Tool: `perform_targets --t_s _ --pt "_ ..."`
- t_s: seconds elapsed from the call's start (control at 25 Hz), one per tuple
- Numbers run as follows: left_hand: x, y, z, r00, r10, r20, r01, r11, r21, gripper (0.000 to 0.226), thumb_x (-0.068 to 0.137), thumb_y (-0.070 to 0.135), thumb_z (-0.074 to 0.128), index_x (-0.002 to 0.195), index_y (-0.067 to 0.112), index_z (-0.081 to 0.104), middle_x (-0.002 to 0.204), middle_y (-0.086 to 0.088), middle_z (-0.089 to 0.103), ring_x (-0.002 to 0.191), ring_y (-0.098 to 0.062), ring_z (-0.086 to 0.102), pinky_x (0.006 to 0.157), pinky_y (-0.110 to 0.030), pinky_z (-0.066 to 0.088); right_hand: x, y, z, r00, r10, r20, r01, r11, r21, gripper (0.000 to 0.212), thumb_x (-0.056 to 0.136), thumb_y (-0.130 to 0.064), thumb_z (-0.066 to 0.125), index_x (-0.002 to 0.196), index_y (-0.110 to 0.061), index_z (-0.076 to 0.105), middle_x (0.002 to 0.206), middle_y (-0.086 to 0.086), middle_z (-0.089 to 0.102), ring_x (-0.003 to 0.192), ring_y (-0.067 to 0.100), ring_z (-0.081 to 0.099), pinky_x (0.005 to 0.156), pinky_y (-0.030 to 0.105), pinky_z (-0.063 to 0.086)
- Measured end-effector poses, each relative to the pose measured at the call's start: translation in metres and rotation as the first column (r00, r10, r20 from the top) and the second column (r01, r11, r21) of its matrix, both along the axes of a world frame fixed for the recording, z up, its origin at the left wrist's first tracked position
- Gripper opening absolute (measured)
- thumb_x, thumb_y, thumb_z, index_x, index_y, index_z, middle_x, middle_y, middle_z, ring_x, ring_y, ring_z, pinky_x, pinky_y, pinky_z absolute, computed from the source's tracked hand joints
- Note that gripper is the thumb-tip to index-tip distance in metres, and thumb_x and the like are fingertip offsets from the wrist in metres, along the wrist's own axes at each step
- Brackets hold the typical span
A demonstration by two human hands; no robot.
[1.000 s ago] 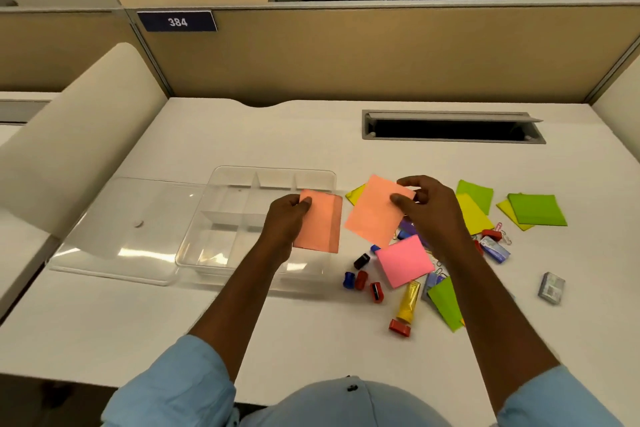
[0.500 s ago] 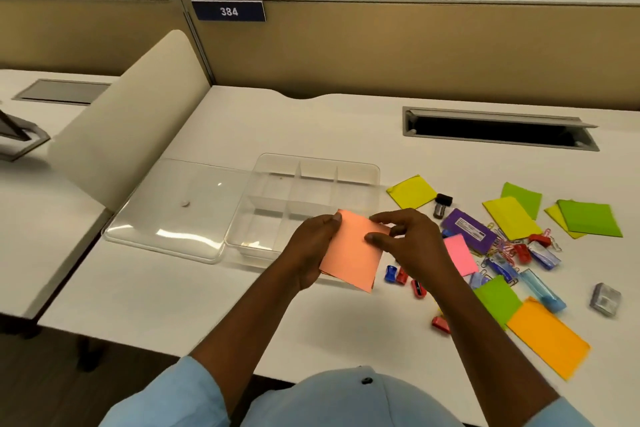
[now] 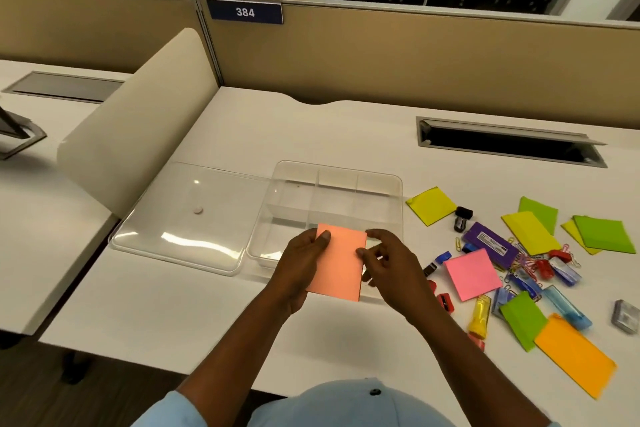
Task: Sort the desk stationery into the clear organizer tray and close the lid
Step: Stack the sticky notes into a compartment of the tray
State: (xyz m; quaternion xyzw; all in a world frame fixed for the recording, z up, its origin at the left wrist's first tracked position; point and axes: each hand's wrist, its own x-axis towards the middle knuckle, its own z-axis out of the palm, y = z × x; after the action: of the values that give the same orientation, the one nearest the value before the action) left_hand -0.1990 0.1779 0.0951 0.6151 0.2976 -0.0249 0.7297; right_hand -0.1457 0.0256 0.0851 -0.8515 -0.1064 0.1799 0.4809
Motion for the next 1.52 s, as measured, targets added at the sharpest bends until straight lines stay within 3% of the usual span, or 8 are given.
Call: perform_targets --t_s 0.12,0.28,0.4,0.52,0.68,0.88,1.2,1.52 --pt "0.005 0.020 -0.002 0.998 0.063 0.022 -0.065 0.994 0.086 0.017 0.096 0.033 0.047 0.096 0.026 0.062 0.098 0.002 0.065 0.088 -0.019 0.061 0.071 -0.032 0.050 -0.007 0.022 -0.004 0.983 -0.067 -0.168 0.085 0.991 0.102 0.022 0.092 -0.019 0.058 0.114 -0.018 0.055 0.078 0.001 0.068 0.055 0.004 0.064 0.049 0.014 0.047" --pt "0.015 0.050 -0.009 0.993 0.118 0.007 -0.117 0.977 0.178 0.014 0.093 0.029 0.053 0.091 0.019 0.063 0.090 0.001 0.065 0.080 -0.017 0.059 0.063 -0.027 0.045 -0.004 0.055 -0.003 0.972 -0.077 -0.222 0.106 0.987 0.123 0.014 0.091 -0.016 0.060 0.104 -0.014 0.059 0.081 0.005 0.069 0.058 0.009 0.065 0.054 0.020 0.051" --pt "0.030 0.075 -0.015 0.975 0.216 0.051 -0.221 0.937 0.269 0.010 0.085 0.024 0.065 0.091 0.016 0.066 0.092 -0.001 0.067 0.077 -0.015 0.061 0.063 -0.026 0.045 0.009 0.084 0.002 0.976 -0.094 -0.194 0.119 0.985 0.123 0.010 0.087 -0.010 0.061 0.097 -0.010 0.061 0.074 0.006 0.068 0.055 0.011 0.065 0.055 0.022 0.053" --pt "0.053 0.101 -0.018 0.965 0.241 0.105 -0.262 0.903 0.339 0.020 0.081 0.023 0.070 0.099 0.014 0.066 0.093 -0.002 0.068 0.081 -0.017 0.064 0.071 -0.030 0.050 0.039 0.111 0.008 0.969 -0.112 -0.220 0.141 0.982 0.122 0.008 0.084 -0.005 0.061 0.090 -0.009 0.062 0.072 0.008 0.067 0.058 0.017 0.065 0.057 0.027 0.052" --pt "0.091 0.136 -0.027 0.977 0.168 0.132 -0.213 0.822 0.528 0.011 0.085 0.016 0.063 0.088 0.012 0.072 0.091 -0.002 0.073 0.086 -0.016 0.065 0.078 -0.025 0.046 0.088 0.145 -0.001 0.968 -0.206 -0.146 0.211 0.977 0.017 0.008 0.080 -0.004 0.061 0.085 -0.010 0.062 0.084 0.007 0.067 0.076 0.022 0.064 0.070 0.032 0.049" --pt "0.119 0.156 -0.045 0.988 0.122 0.089 -0.151 0.762 0.630 0.014 0.085 0.010 0.059 0.088 0.008 0.073 0.092 -0.004 0.073 0.088 -0.020 0.065 0.078 -0.024 0.045 0.125 0.173 -0.024 0.970 -0.242 -0.018 0.238 0.963 -0.127 0.012 0.079 -0.006 0.061 0.089 -0.012 0.063 0.103 0.002 0.063 0.088 0.020 0.060 0.069 0.028 0.045" --pt "0.132 0.166 -0.071 0.990 0.116 0.079 -0.138 0.698 0.703 0.013 0.084 0.012 0.062 0.093 0.008 0.072 0.100 -0.009 0.069 0.096 -0.023 0.061 0.088 -0.032 0.046 0.143 0.202 -0.043 0.993 -0.117 0.020 0.113 0.886 -0.450 0.014 0.079 -0.005 0.054 0.092 -0.009 0.059 0.099 0.007 0.064 0.089 0.026 0.061 0.066 0.027 0.041" --pt "0.132 0.167 -0.083 0.992 0.092 0.083 -0.123 0.706 0.697 0.019 0.084 0.009 0.063 0.103 0.009 0.067 0.098 -0.008 0.070 0.093 -0.022 0.063 0.081 -0.023 0.041 0.138 0.203 -0.040 0.996 -0.084 0.039 0.092 0.850 -0.519 0.013 0.079 -0.005 0.055 0.091 -0.007 0.058 0.097 0.007 0.065 0.090 0.026 0.062 0.066 0.027 0.041"
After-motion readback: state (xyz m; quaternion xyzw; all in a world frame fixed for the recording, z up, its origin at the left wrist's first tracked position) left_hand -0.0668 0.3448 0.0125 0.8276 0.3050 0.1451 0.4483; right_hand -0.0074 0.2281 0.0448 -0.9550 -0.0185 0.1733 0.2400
